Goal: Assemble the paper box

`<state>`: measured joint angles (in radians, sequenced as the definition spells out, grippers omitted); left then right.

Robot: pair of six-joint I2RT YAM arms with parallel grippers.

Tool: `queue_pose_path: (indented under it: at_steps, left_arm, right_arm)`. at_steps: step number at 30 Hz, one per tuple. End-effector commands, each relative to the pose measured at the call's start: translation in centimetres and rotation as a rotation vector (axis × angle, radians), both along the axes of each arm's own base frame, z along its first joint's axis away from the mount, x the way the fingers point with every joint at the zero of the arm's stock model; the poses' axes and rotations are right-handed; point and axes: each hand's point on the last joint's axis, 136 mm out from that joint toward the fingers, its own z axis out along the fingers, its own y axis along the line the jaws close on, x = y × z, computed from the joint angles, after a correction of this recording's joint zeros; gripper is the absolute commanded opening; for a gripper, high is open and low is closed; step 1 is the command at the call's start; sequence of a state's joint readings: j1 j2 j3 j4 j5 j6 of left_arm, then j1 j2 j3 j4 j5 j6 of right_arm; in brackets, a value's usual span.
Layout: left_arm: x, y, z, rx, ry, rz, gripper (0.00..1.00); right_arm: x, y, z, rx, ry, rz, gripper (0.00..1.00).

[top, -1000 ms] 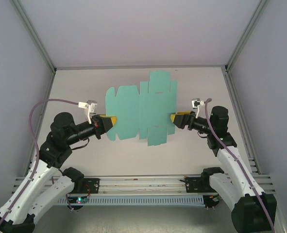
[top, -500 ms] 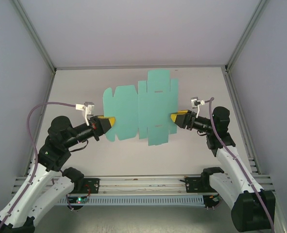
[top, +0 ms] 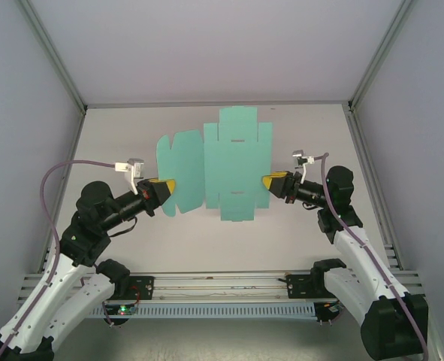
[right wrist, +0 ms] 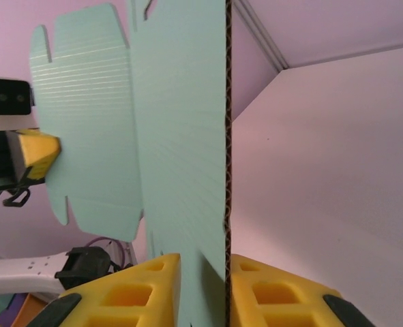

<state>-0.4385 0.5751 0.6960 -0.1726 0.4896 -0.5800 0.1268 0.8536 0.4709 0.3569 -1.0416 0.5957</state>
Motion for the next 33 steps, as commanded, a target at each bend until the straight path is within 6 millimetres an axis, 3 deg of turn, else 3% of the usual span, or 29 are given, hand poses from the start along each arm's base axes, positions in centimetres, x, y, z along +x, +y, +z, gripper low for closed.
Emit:
queue_pose_path:
  at_steps: [1,9,15,16,19,23,28,33]
  left_arm:
    - [-0.7,-0.7,0.9,-0.026,-0.034,-0.051,0.00]
    - [-0.4,-0.5,0.6,-0.022,-0.031,-0.034,0.00]
    - [-0.6,-0.5,0.8,-0.027,-0.038,-0.040,0.00]
    - [-0.6,-0.5,0.9,-0.025,-0.041,-0.040,0.00]
    - [-0.5,-0.4,0.7,-0.013,-0.034,-0.029,0.00]
    - [-0.3,0.2,0.1,0.015,-0.021,0.008,0.00]
    - [-0.1,1.1,-0.8,0.050,-0.005,0.061,0.00]
    - [-0.2,1.3,-1.1,0.058,-0.003,0.072,0.00]
  right_arm:
    - [-2.1,1.2,1.7,0.006,-0.102,0.116,0.22]
    - [-2.6,1.6,2.2,0.001,-0.140,0.139,0.25]
    - [-2.7,1.6,2.4,-0.008,-0.154,0.140,0.18]
    - [-2.4,1.6,2.4,-0.011,-0.156,0.124,0.10]
    - [-1.4,1.2,2.1,-0.037,-0.129,0.058,0.06]
    - [-0.4,0.3,0.8,-0.118,-0.096,-0.035,0.17]
    - [0.2,-0.5,0.6,-0.133,-0.080,-0.103,0.24]
    - [-0.1,-0.5,1.3,-0.115,-0.091,-0.081,0.25]
